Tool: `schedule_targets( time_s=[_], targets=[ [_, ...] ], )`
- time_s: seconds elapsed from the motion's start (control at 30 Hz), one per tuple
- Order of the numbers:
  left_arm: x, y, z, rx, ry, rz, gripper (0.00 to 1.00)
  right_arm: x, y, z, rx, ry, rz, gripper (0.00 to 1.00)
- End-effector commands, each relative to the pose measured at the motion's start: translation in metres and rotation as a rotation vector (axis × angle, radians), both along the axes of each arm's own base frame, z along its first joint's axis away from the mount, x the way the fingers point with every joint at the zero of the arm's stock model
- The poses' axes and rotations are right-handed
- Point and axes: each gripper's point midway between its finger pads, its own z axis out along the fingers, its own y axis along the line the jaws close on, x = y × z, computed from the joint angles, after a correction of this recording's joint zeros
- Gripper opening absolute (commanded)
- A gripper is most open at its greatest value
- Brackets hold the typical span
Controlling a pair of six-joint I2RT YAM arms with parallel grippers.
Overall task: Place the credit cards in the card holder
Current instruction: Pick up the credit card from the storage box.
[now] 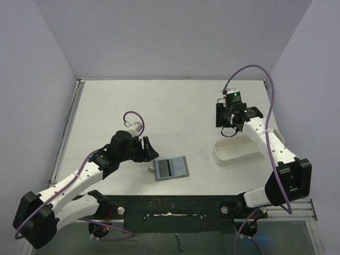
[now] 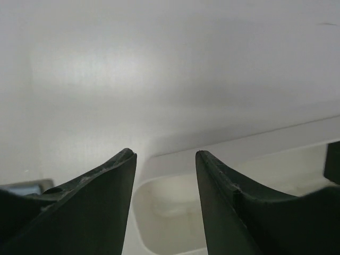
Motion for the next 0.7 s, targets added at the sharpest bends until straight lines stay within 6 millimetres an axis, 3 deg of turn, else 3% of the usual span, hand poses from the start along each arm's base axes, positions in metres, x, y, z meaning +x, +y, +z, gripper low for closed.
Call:
schedule_targets(
  time_s=[0.0,0.13,0.27,0.4,0.67],
  targets=[
    [-0.003,-0.017,0.016,-0.058,-0.034,-0.108,0.55,0.008,-0.066,0.023,-0.24,-0.059,-0.065,0.49],
    [-0.01,-0.021,0.022,-0.074,-0.033,-0.155,0.55,0.013,-0.108,0.013,-0.405,-0.066,-0.074,0.5],
    [-0.017,-0.017,0.029,-0.052,-0.058,-0.197,0.55,0.013,-0.147,0.0,-0.412,-0.024,-0.136,0.5],
    [-0.022,-0.012,0.029,-0.017,-0.075,-0.232,0.55,0.01,-0.169,-0.01,-0.445,0.021,-0.124,0.5],
    [-0.025,-0.01,0.035,-0.034,-0.108,-0.247,0.56,-0.014,-0.208,-0.034,-0.479,0.119,-0.14,0.49]
  ],
)
